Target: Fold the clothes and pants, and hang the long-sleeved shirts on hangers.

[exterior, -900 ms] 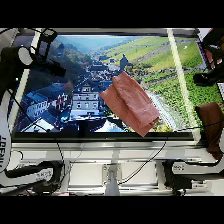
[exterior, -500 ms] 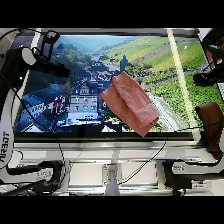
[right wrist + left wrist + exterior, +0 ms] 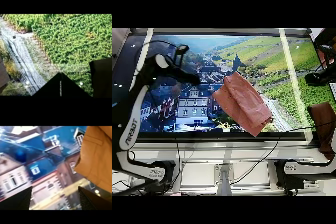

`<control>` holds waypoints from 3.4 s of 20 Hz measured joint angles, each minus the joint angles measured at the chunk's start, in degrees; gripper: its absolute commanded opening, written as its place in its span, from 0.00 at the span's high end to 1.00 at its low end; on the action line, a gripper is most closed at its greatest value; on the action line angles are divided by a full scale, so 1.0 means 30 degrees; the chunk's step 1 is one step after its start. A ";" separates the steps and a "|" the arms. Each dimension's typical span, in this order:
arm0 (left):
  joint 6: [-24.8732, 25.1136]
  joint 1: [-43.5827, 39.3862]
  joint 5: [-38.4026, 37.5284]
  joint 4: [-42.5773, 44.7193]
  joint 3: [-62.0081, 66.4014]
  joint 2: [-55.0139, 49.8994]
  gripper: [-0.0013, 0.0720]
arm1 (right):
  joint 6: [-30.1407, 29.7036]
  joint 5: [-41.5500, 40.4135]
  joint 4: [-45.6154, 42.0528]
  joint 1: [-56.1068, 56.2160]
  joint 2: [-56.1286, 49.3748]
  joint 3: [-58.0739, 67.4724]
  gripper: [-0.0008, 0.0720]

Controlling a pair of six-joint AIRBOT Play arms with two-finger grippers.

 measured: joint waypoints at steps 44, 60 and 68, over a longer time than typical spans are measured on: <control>-0.5850 -0.2739 0.1180 0.3650 -0.5115 0.9989 0.97 | -0.2455 -0.2703 1.0491 0.5166 0.4007 -0.8699 0.98; -0.8167 -0.2550 0.4969 0.4197 -1.8914 1.7988 0.97 | 0.0153 -0.8983 1.5664 0.7716 0.7541 -2.0334 0.47; -0.8298 -0.2550 0.5209 0.4175 -1.9190 1.8054 0.97 | 0.0554 -0.9828 1.7063 0.8160 0.3439 -2.0531 0.48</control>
